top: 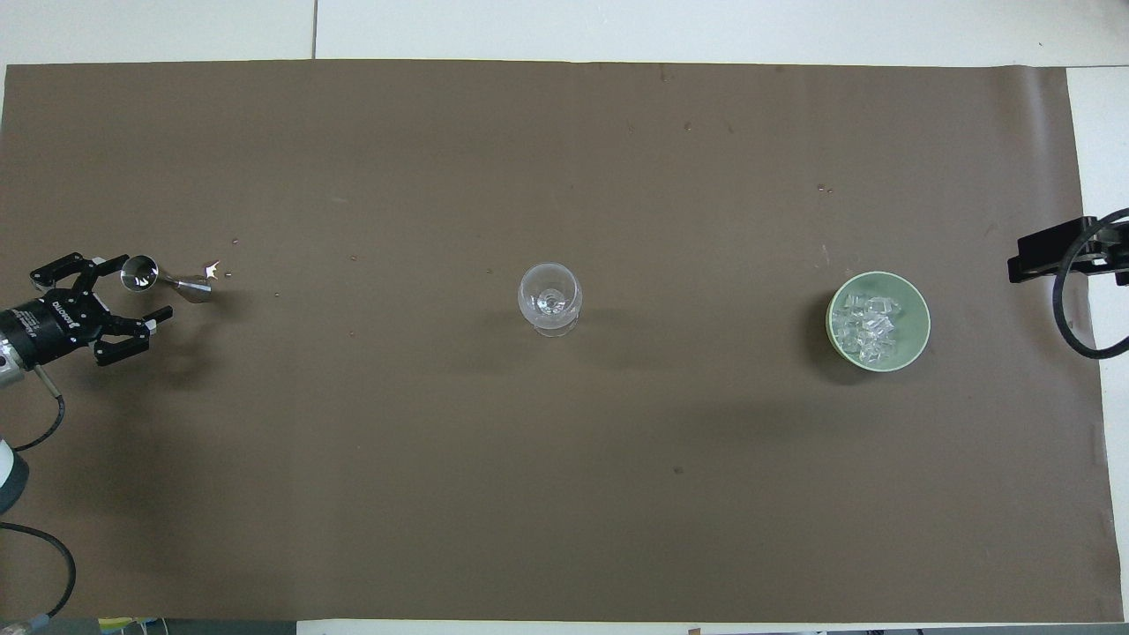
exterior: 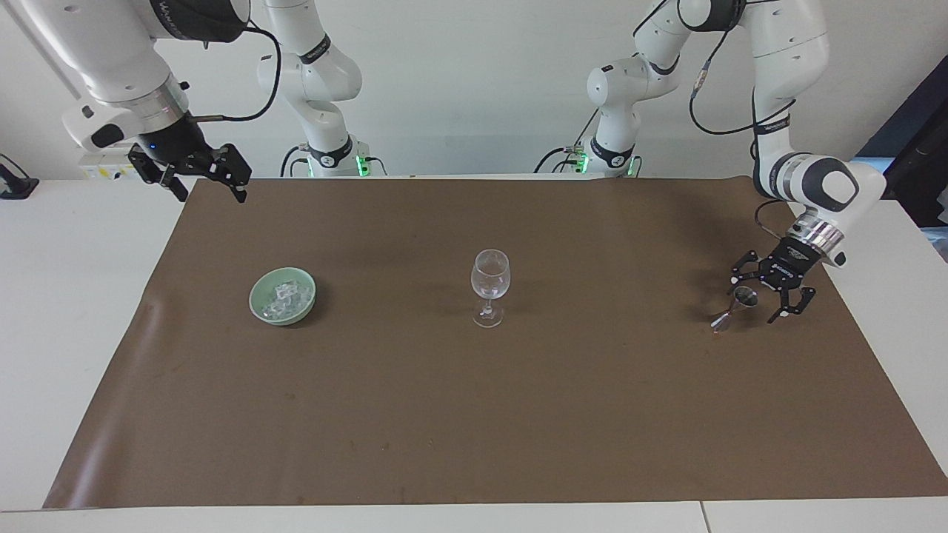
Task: Pour wine and add ice with both arms
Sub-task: 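Grasp the silver jigger with the left gripper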
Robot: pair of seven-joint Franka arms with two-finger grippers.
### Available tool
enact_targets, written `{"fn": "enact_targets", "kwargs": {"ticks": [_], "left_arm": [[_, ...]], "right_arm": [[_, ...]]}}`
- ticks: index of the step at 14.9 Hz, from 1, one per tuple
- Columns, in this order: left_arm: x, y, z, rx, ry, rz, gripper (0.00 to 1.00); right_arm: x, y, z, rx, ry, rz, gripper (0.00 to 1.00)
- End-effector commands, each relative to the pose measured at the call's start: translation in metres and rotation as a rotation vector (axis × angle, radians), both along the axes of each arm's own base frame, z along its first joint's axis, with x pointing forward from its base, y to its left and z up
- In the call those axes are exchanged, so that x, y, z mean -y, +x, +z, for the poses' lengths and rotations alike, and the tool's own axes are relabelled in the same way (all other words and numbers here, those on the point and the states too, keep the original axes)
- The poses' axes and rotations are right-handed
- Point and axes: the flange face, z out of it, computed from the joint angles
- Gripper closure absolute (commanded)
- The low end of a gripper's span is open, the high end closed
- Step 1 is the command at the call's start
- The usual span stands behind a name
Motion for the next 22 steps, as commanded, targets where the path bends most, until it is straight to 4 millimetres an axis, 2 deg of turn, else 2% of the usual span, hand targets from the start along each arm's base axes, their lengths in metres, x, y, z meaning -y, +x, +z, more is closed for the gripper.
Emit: {"fn": "enact_targets", "kwargs": {"ticks": [1, 5, 7, 11, 12, 13, 14, 16, 17, 22], "left_arm": [[0.015, -0.023, -0.006, 0.038, -0.014, 0.080, 0.00], [0.028, -0.029, -0.013, 0.080, -0.044, 0.138, 0.00], [0.041, -0.029, -0.016, 0.101, -0.062, 0.156, 0.00], [0.040, -0.031, -0.015, 0.111, -0.060, 0.160, 0.07], [0.036, -0.031, -0.014, 0.113, -0.061, 0.171, 0.16], [0.035, -0.032, -0.014, 0.114, -0.061, 0.173, 0.29], [0.035, -0.032, -0.014, 0.113, -0.059, 0.176, 0.46], [0.033, -0.032, -0.014, 0.116, -0.063, 0.189, 0.92], [0.032, -0.031, -0.013, 0.118, -0.067, 0.198, 1.00], [0.026, -0.029, -0.008, 0.135, -0.087, 0.220, 1.00]], "right_arm": [[0.001, -0.005, 0.000, 0.004, 0.015, 0.014, 0.00], [0.001, -0.005, 0.000, 0.004, 0.015, 0.012, 0.00], [0.001, -0.005, 0.000, 0.004, 0.014, 0.014, 0.00], [0.001, -0.005, 0.000, 0.004, 0.014, 0.014, 0.00], [0.001, -0.005, 0.000, 0.004, 0.015, 0.014, 0.00], [0.001, -0.005, 0.000, 0.004, 0.016, 0.014, 0.00], [0.001, -0.005, 0.000, 0.004, 0.016, 0.014, 0.00], [0.001, -0.005, 0.000, 0.004, 0.014, 0.014, 0.00], [0.001, -0.005, 0.000, 0.004, 0.015, 0.014, 0.00], [0.001, -0.005, 0.000, 0.004, 0.015, 0.014, 0.00]]}}
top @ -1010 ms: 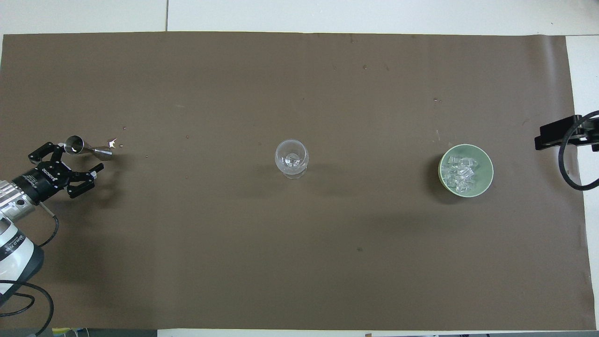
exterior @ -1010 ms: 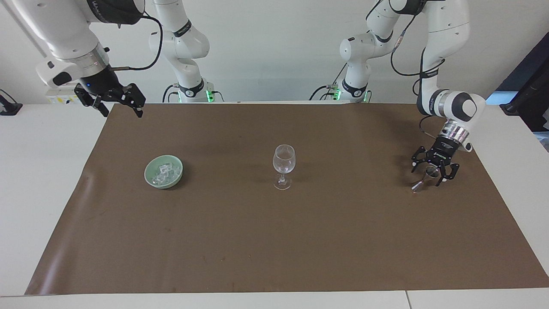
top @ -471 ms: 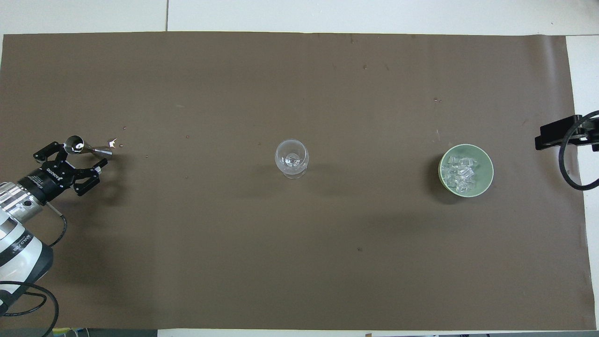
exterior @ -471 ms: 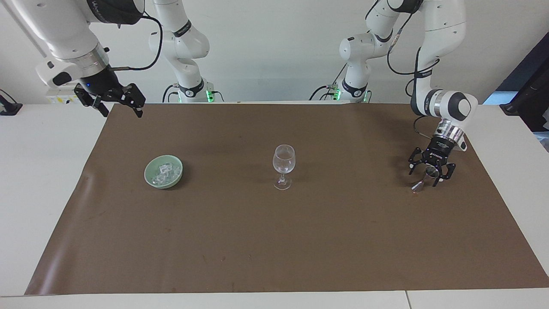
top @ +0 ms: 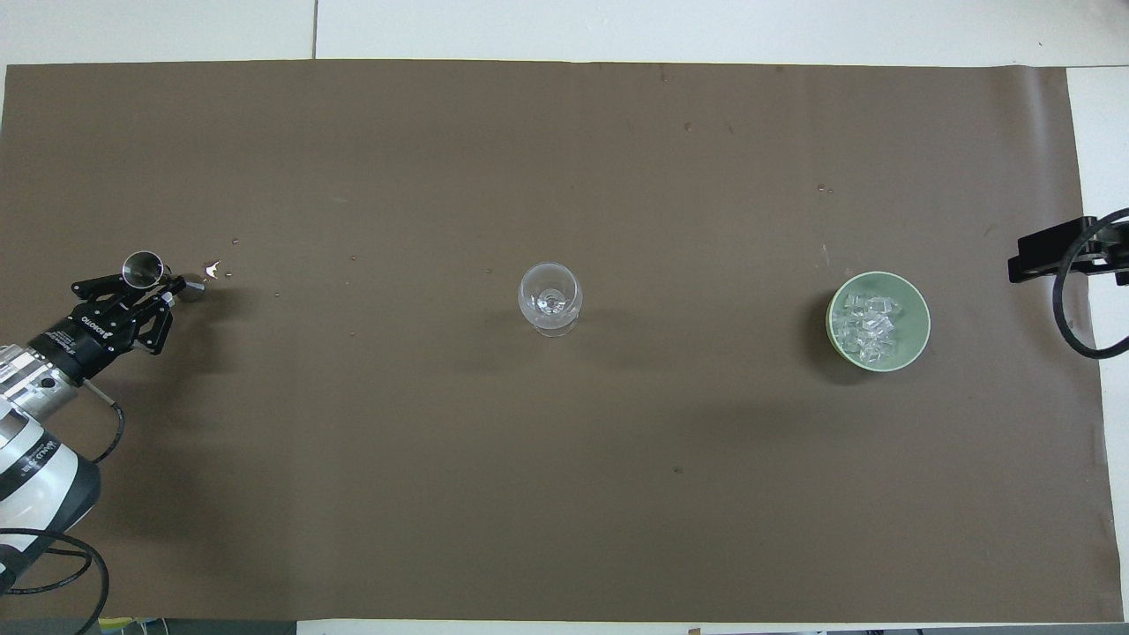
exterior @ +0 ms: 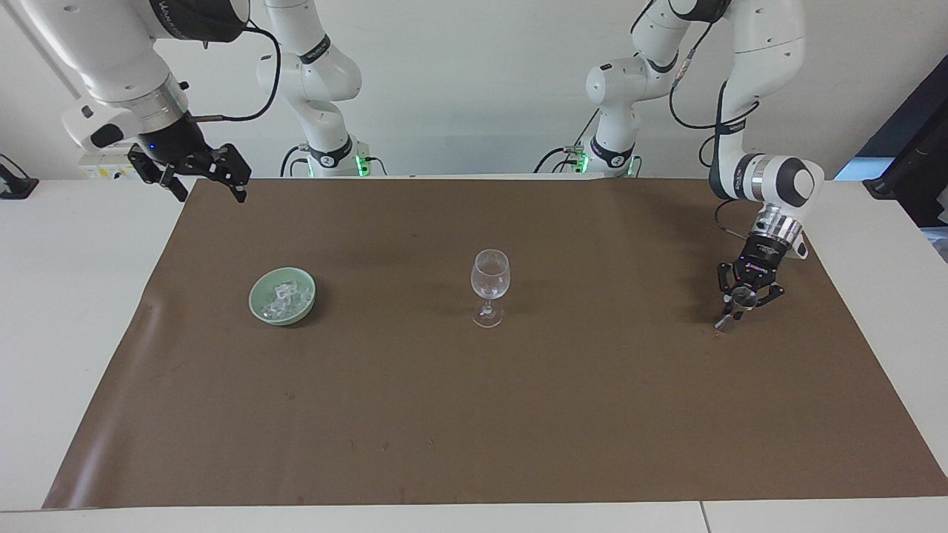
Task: Pour wine and add ice with both arms
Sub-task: 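Grasp the silver jigger with the left gripper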
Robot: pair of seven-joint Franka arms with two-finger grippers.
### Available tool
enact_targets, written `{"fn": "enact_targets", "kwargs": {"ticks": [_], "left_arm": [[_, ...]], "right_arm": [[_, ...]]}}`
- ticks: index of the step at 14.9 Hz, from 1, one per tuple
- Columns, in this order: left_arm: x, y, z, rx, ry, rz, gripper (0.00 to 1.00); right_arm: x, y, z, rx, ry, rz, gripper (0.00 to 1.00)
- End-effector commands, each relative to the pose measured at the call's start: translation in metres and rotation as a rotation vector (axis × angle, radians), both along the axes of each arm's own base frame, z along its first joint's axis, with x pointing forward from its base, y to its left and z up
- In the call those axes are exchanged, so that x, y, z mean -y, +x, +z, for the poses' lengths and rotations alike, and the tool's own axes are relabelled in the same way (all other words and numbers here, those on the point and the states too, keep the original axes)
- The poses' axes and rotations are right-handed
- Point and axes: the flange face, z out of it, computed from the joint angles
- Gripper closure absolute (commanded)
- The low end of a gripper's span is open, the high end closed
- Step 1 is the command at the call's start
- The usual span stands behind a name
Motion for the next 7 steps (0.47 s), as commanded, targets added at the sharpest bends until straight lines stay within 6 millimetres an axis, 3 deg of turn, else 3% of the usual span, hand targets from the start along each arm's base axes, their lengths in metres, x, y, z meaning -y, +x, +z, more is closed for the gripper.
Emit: {"fn": "enact_targets", "kwargs": {"ticks": [1, 4, 7], "left_arm": [[0.003, -0.004, 0.012, 0.033, -0.005, 0.009, 1.00], [0.015, -0.001, 0.042, 0.079, -0.017, -0.006, 1.00], [0.046, -0.001, 0.065, 0.110, -0.027, -0.067, 1.00]], "right_arm": [[0.001, -0.005, 0.000, 0.004, 0.016, 0.014, 0.00], [0.001, -0.005, 0.000, 0.004, 0.016, 0.014, 0.00], [0.001, -0.005, 0.000, 0.004, 0.014, 0.014, 0.00]]}}
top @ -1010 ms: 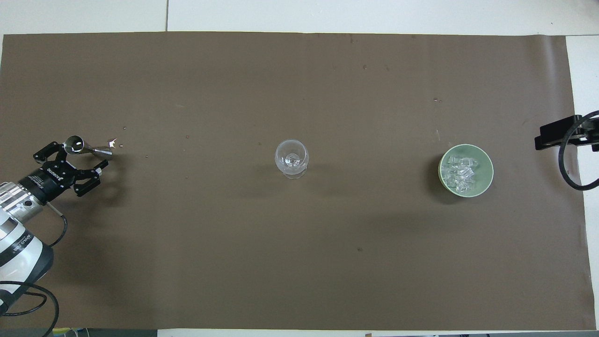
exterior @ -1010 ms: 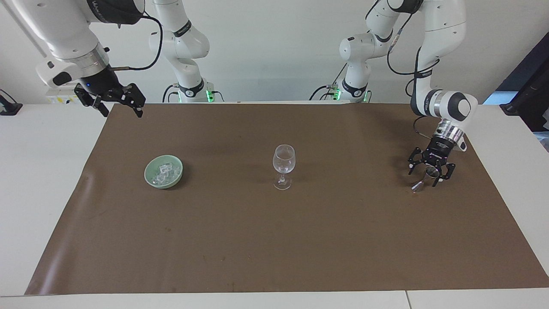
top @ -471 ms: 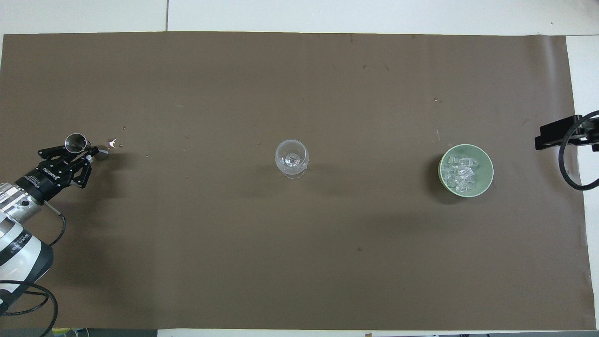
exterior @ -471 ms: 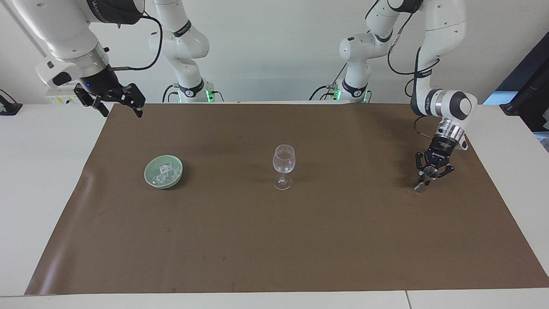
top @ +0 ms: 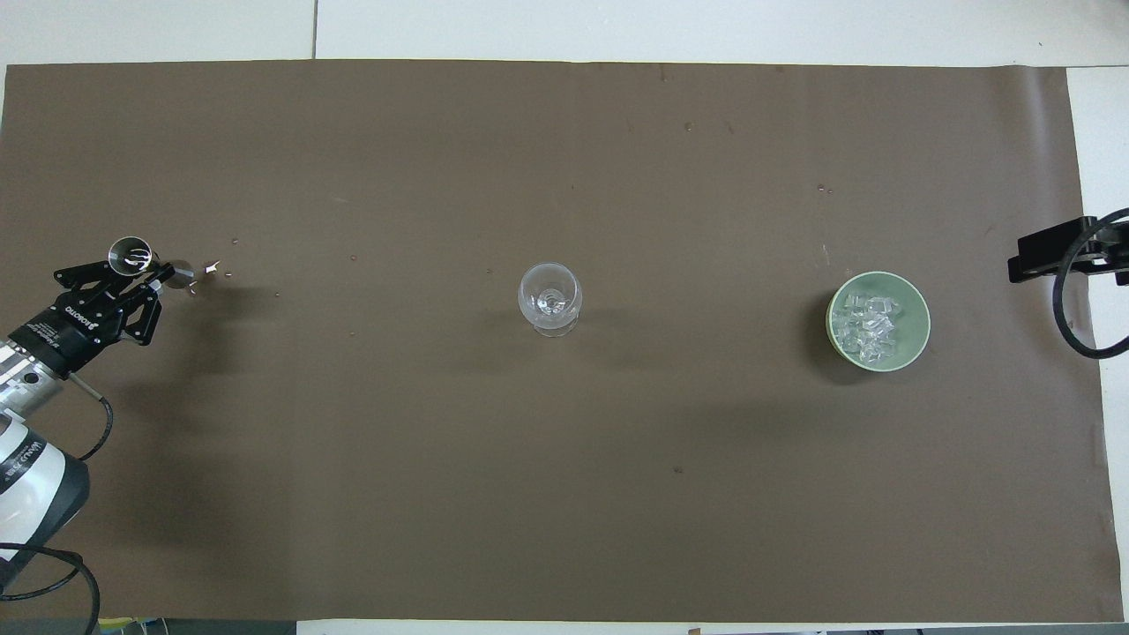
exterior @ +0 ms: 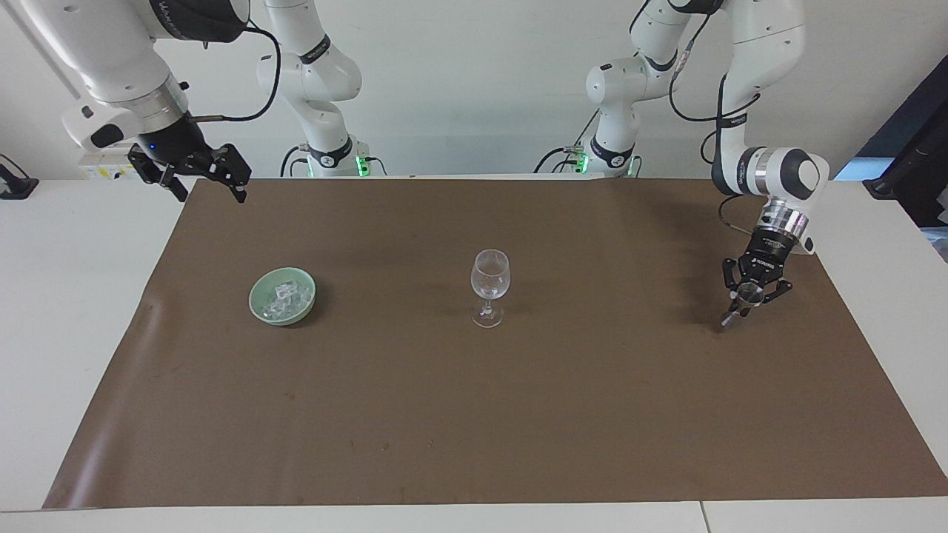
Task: Pour wine and add ice with both arms
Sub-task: 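Grasp the silver jigger with the left gripper, then carry the jigger with the left gripper toward the clear glass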
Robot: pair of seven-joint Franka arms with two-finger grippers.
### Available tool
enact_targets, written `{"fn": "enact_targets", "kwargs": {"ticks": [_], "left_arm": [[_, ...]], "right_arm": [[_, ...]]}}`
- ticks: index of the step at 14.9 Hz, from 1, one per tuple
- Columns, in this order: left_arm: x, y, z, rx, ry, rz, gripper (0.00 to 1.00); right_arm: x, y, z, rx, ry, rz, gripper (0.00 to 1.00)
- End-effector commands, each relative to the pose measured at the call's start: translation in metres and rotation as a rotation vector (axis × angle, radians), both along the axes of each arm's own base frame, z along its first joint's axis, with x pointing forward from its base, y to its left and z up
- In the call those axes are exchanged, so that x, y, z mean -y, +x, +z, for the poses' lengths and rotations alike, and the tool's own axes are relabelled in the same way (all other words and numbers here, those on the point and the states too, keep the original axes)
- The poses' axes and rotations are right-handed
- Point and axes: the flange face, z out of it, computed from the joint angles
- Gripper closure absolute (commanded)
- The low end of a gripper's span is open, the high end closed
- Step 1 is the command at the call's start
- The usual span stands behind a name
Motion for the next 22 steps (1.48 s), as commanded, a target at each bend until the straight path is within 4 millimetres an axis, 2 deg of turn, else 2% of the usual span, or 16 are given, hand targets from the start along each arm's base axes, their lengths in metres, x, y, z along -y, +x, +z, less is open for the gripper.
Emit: {"fn": "enact_targets", "kwargs": {"ticks": [1, 5, 8, 12, 14, 18, 20, 22], "left_arm": [[0.037, -0.009, 0.029, 0.042, -0.027, -0.053, 1.00], [0.106, -0.008, 0.041, 0.028, -0.041, -0.165, 1.00], [0.151, -0.005, 0.061, -0.019, -0.032, -0.161, 1.00], [0.229, -0.009, 0.080, -0.073, 0.006, -0.180, 1.00], [0.261, -0.010, 0.093, -0.083, 0.016, -0.184, 1.00], [0.300, -0.011, 0.108, -0.095, 0.004, -0.206, 1.00], [0.310, -0.002, 0.120, -0.078, 0.057, -0.267, 1.00], [0.331, 0.005, 0.131, -0.073, 0.134, -0.349, 1.00]], "right_arm": [[0.001, -0.005, 0.000, 0.004, 0.015, 0.012, 0.00], [0.001, -0.005, 0.000, 0.004, 0.014, 0.014, 0.00], [0.001, -0.005, 0.000, 0.004, 0.016, 0.014, 0.00], [0.001, -0.005, 0.000, 0.004, 0.014, 0.014, 0.00], [0.001, -0.005, 0.000, 0.004, 0.015, 0.014, 0.00], [0.001, -0.005, 0.000, 0.004, 0.016, 0.014, 0.00], [0.001, -0.005, 0.000, 0.004, 0.016, 0.014, 0.00], [0.001, -0.005, 0.000, 0.004, 0.014, 0.014, 0.00]]}}
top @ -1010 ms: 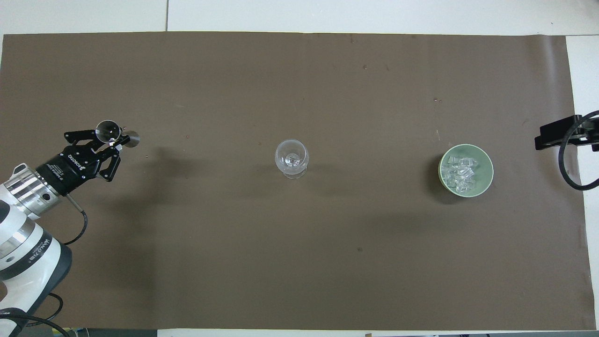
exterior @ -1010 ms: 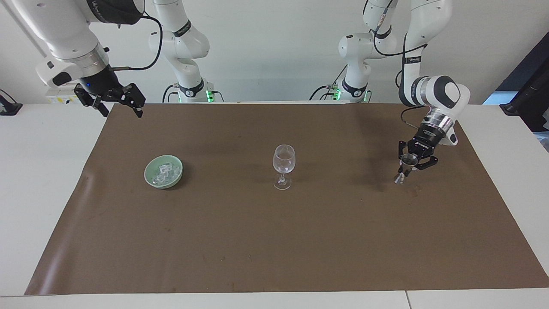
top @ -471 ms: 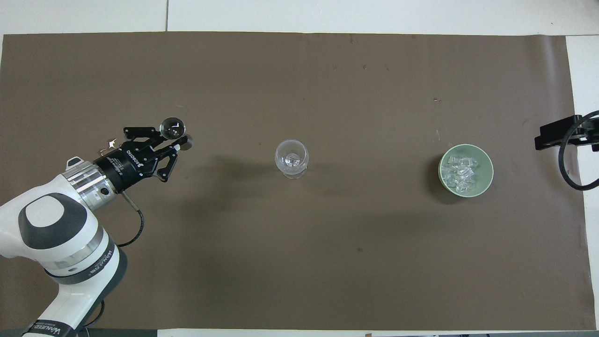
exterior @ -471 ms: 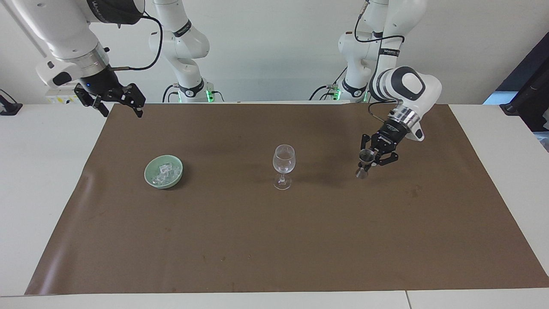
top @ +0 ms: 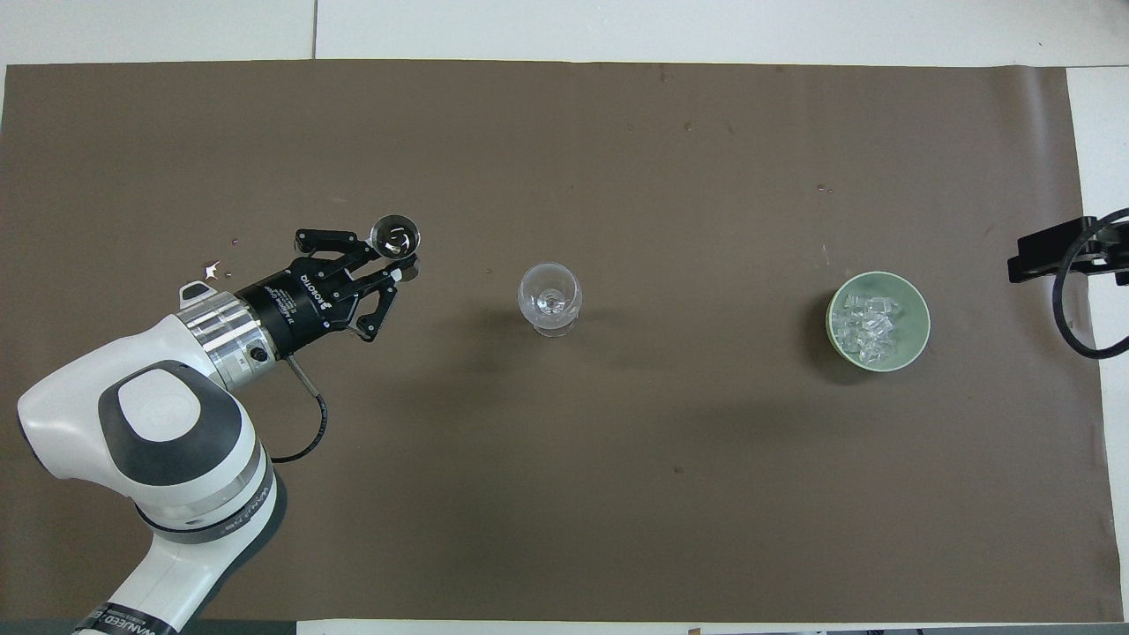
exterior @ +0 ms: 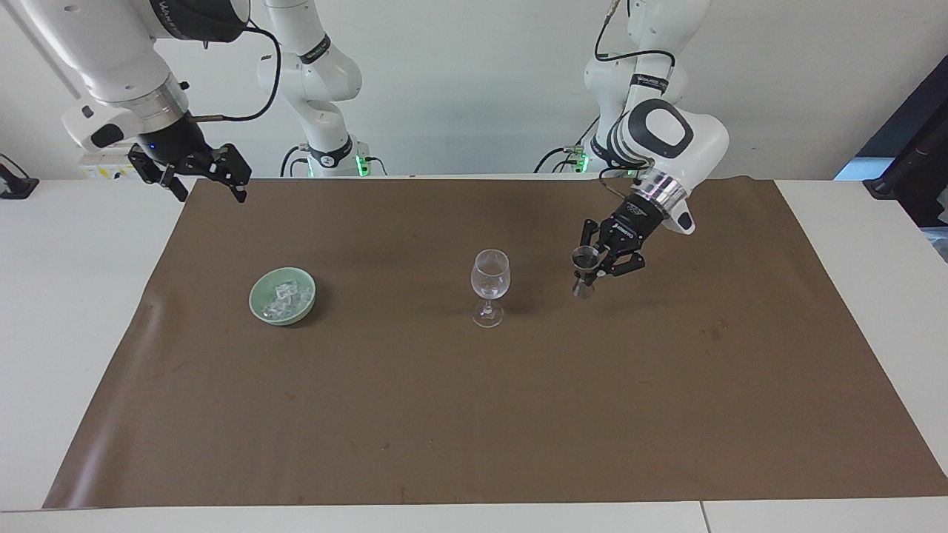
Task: Pour wine and add ice with both arms
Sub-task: 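Carry the jigger with the left gripper toward the clear glass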
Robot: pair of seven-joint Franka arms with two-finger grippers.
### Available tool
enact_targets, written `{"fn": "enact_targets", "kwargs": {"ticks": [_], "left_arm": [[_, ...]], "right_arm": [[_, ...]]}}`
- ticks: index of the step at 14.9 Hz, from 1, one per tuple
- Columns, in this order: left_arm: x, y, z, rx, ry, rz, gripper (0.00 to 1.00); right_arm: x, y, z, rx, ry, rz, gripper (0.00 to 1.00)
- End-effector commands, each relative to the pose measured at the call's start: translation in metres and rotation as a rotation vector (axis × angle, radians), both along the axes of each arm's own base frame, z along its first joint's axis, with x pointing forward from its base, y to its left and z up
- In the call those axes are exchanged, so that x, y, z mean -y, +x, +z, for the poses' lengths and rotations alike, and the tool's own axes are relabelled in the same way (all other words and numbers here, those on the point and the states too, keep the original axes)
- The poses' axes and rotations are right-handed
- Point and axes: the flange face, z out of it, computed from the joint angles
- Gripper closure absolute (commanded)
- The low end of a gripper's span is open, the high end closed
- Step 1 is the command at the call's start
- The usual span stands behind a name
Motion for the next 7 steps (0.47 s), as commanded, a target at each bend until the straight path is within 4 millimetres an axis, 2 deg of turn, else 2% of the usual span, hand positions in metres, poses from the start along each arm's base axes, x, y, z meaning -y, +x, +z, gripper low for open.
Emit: {"fn": "enact_targets", "kwargs": {"ticks": [1, 4, 7], "left_arm": [[0.024, 0.012, 0.015, 0.010, 0.072, -0.077, 1.00], [0.051, 0.002, 0.020, 0.056, 0.166, -0.193, 1.00], [0.070, -0.005, 0.021, 0.096, 0.252, -0.286, 1.00]], "right_arm": [[0.001, -0.005, 0.000, 0.004, 0.015, 0.014, 0.00], [0.001, -0.005, 0.000, 0.004, 0.016, 0.014, 0.00], [0.001, -0.005, 0.000, 0.004, 0.014, 0.014, 0.00]]}}
